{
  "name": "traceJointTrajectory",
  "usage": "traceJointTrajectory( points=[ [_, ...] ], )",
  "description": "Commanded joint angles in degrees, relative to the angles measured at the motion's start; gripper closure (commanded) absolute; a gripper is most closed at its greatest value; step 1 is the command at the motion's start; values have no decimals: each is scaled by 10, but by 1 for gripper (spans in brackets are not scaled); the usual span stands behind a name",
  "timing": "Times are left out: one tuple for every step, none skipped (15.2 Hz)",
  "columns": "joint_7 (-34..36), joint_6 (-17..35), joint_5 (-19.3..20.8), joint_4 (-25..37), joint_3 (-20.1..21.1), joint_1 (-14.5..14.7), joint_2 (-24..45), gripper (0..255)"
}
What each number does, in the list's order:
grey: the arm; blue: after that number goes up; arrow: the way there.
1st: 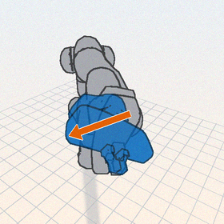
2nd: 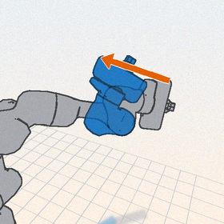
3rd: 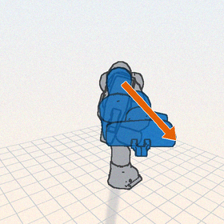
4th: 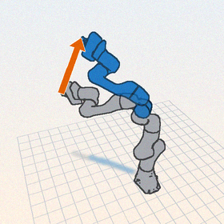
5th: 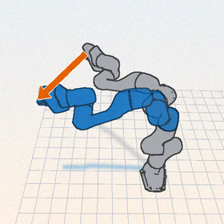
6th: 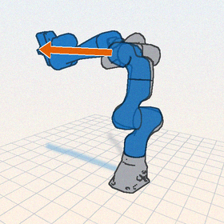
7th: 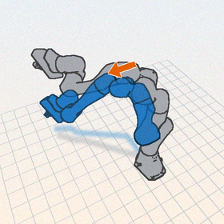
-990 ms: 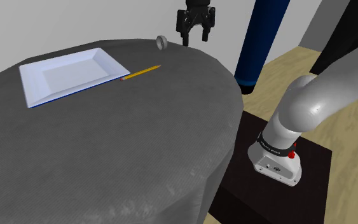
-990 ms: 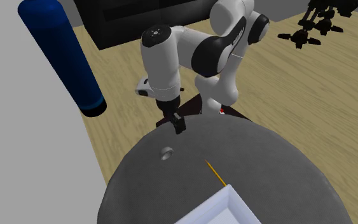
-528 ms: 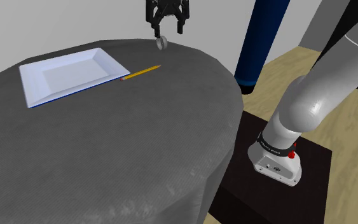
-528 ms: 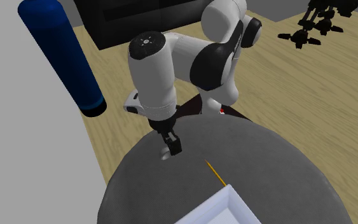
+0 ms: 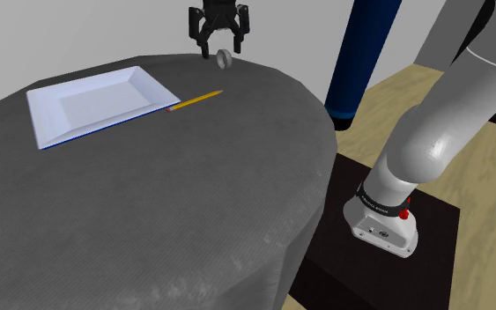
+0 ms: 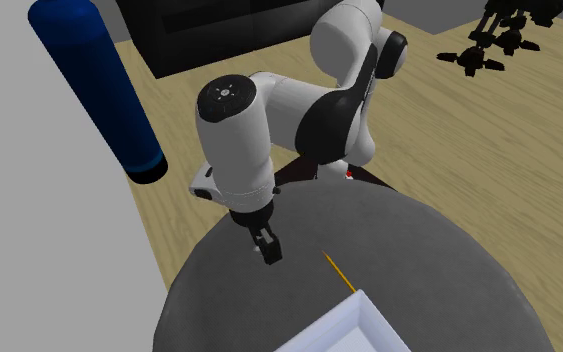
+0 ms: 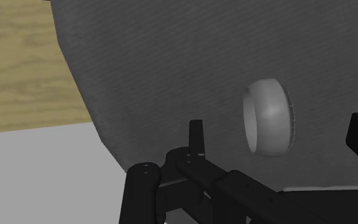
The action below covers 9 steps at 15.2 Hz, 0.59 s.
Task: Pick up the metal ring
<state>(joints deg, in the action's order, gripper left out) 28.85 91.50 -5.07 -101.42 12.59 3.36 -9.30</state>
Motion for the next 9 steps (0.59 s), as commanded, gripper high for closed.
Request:
traceJointTrajectory(
  points=[
    [-2,21,-1,-27,0,0,-6,0],
    [-2,21,-1,-27,0,0,-6,0],
    [-2,21,-1,-27,0,0,-6,0],
    [-2,21,-1,-26,0,0,-6,255],
    [-2,21,-1,-27,0,0,-6,255],
    [-2,21,-1,-27,0,0,-7,255],
    [-2,21,-1,-27,0,0,-6,255],
    [-2,21,-1,-27,0,0,-6,255],
    [-2,21,-1,-27,0,0,-6,255]
  ],
)
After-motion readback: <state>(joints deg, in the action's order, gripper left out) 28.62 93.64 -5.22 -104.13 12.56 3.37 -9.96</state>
